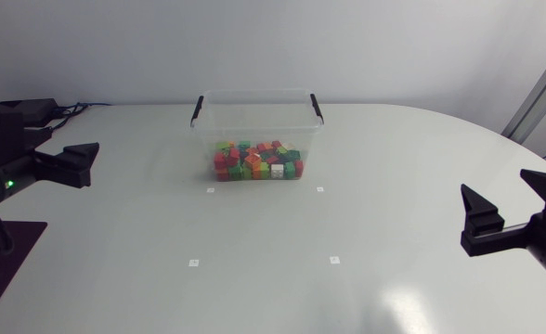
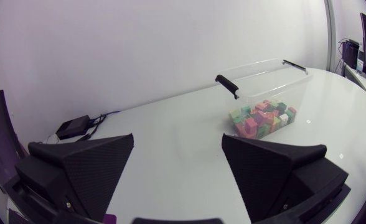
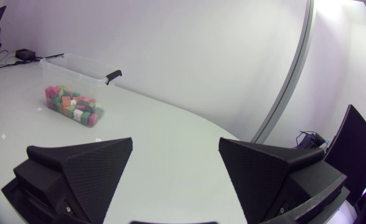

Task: Place the duplo bricks in the container

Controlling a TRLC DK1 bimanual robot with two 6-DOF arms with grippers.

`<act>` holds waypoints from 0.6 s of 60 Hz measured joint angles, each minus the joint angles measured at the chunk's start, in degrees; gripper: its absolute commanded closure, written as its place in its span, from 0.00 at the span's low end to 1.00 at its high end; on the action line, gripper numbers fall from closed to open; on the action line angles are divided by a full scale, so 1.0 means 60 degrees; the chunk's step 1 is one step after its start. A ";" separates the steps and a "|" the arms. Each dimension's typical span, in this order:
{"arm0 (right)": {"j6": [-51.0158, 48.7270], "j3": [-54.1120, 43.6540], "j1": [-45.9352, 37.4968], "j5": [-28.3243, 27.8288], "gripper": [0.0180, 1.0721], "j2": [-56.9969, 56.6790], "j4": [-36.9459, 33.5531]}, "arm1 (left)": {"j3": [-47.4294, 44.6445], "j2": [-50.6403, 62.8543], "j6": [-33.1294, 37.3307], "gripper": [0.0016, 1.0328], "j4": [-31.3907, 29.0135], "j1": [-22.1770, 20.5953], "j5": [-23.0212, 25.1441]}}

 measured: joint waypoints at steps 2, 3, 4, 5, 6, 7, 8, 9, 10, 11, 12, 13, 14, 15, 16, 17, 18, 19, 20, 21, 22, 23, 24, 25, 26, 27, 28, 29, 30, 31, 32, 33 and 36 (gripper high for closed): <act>0.0000 -0.0109 -0.0044 0.0000 0.05 -0.0182 -0.0029 | -0.0215 -0.0222 0.0004 0.04 0.0091 0.0011 -0.0004; 0.0000 -0.0146 -0.0055 0.0000 0.05 -0.0240 -0.0062 | -0.0310 -0.0288 0.0004 0.05 0.0138 0.0011 -0.0004; 0.0000 -0.0204 -0.0062 0.0004 0.05 -0.0317 -0.0087 | -0.0419 -0.0423 0.0004 0.05 0.0178 0.0011 -0.0004; -0.0004 -0.0255 -0.0069 0.0007 0.05 -0.0393 -0.0117 | -0.0536 -0.0528 0.0004 0.05 0.0197 0.0011 -0.0004; -0.0007 -0.0302 -0.0084 0.0004 0.05 -0.0452 -0.0142 | -0.0627 -0.0612 0.0004 0.05 0.0222 0.0011 -0.0004; -0.0018 -0.0350 -0.0098 0.0000 0.05 -0.0506 -0.0160 | -0.0725 -0.0699 0.0004 0.05 0.0255 0.0011 -0.0004; -0.0044 -0.0397 -0.0106 0.0004 0.05 -0.0576 -0.0175 | -0.0809 -0.0776 0.0004 0.05 0.0270 0.0011 -0.0004; -0.0076 -0.0430 -0.0106 0.0007 0.05 -0.0630 -0.0204 | -0.0918 -0.0867 0.0004 0.05 0.0291 0.0011 -0.0004; -0.0117 -0.0470 -0.0109 0.0018 0.05 -0.0692 -0.0204 | -0.1002 -0.0936 0.0004 0.05 0.0321 0.0011 -0.0004; -0.0149 -0.0499 -0.0113 0.0033 0.05 -0.0743 -0.0204 | -0.1078 -0.0998 0.0004 0.05 0.0331 0.0011 -0.0004; -0.0182 -0.0532 -0.0117 0.0033 0.05 -0.0809 -0.0204 | -0.1158 -0.1078 0.0004 0.05 0.0346 0.0018 -0.0004; -0.0211 -0.0557 -0.0120 0.0033 0.05 -0.0863 -0.0204 | -0.1220 -0.1137 0.0004 0.05 0.0350 0.0022 -0.0004; -0.0219 -0.0579 -0.0124 0.0029 0.05 -0.0925 -0.0204 | -0.1300 -0.1209 0.0004 0.05 0.0361 0.0022 -0.0004; -0.0240 -0.0612 -0.0138 0.0033 0.05 -0.0998 -0.0204 | -0.1359 -0.1271 0.0004 0.05 0.0361 0.0022 -0.0004; -0.0259 -0.0645 -0.0164 0.0029 0.05 -0.1071 -0.0204 | -0.1424 -0.1337 0.0004 0.05 0.0364 0.0025 -0.0004; -0.0277 -0.0674 -0.0179 0.0033 0.05 -0.1133 -0.0204 | -0.1497 -0.1421 0.0004 0.05 0.0361 0.0029 -0.0004; -0.0306 -0.0710 -0.0200 0.0033 0.05 -0.1202 -0.0200 | -0.1566 -0.1497 0.0004 0.05 0.0361 0.0036 -0.0004; -0.0353 -0.0758 -0.0222 0.0033 0.05 -0.1290 -0.0204 | -0.1625 -0.1563 0.0004 0.05 0.0364 0.0040 -0.0004; -0.0364 -0.0809 -0.0237 0.0036 0.05 -0.1370 -0.0197 | -0.1723 -0.1683 0.0004 0.05 0.0364 0.0051 -0.0004; -0.0386 -0.0852 -0.0248 0.0036 0.05 -0.1435 -0.0200 | -0.1792 -0.1770 0.0004 0.05 0.0368 0.0062 -0.0004; -0.0401 -0.0896 -0.0255 0.0036 0.05 -0.1494 -0.0200 | -0.1861 -0.1869 0.0004 0.05 0.0368 0.0066 -0.0004; -0.0423 -0.0954 -0.0262 0.0033 0.05 -0.1559 -0.0200 | -0.1953 -0.1989 0.0004 0.05 0.0368 0.0066 -0.0004; -0.0426 -0.1002 -0.0273 0.0036 0.05 -0.1599 -0.0200 | -0.2029 -0.2095 0.0004 0.05 0.0368 0.0066 -0.0004; -0.0430 -0.1056 -0.0284 0.0033 0.05 -0.1679 -0.0208 | -0.2124 -0.2229 0.0007 0.05 0.0368 0.0066 -0.0004; -0.0430 -0.1104 -0.0295 0.0033 0.05 -0.1734 -0.0204 | -0.2197 -0.2339 0.0007 0.05 0.0361 0.0066 -0.0004; -0.0430 -0.1162 -0.0302 0.0036 0.05 -0.1814 -0.0208 | -0.2284 -0.2477 0.0007 0.05 0.0353 0.0066 -0.0004; -0.0426 -0.1195 -0.0306 0.0036 0.05 -0.1869 -0.0211 | -0.2364 -0.2605 0.0007 0.05 0.0350 0.0066 -0.0004; -0.0430 -0.1224 -0.0313 0.0033 0.05 -0.1934 -0.0211 | -0.2415 -0.2714 0.0007 0.05 0.0346 0.0066 -0.0004; -0.0426 -0.1249 -0.0324 0.0029 0.05 -0.1978 -0.0200 | -0.2477 -0.2834 0.0007 0.05 0.0339 0.0066 -0.0007; -0.0426 -0.1268 -0.0342 0.0025 0.05 -0.2033 -0.0197 | -0.2521 -0.2936 0.0007 0.05 0.0339 0.0062 -0.0007; -0.0423 -0.1290 -0.0364 0.0015 0.05 -0.2073 -0.0189 | -0.2579 -0.3085 0.0004 0.05 0.0335 0.0062 -0.0036; -0.0419 -0.1308 -0.0379 -0.0004 0.05 -0.2109 -0.0164 | -0.2630 -0.3206 0.0000 0.05 0.0339 0.0062 -0.0044; -0.0386 -0.1373 -0.0430 -0.0044 0.05 -0.2160 -0.0117 | -0.2739 -0.3475 -0.0036 0.05 0.0339 0.0051 -0.0106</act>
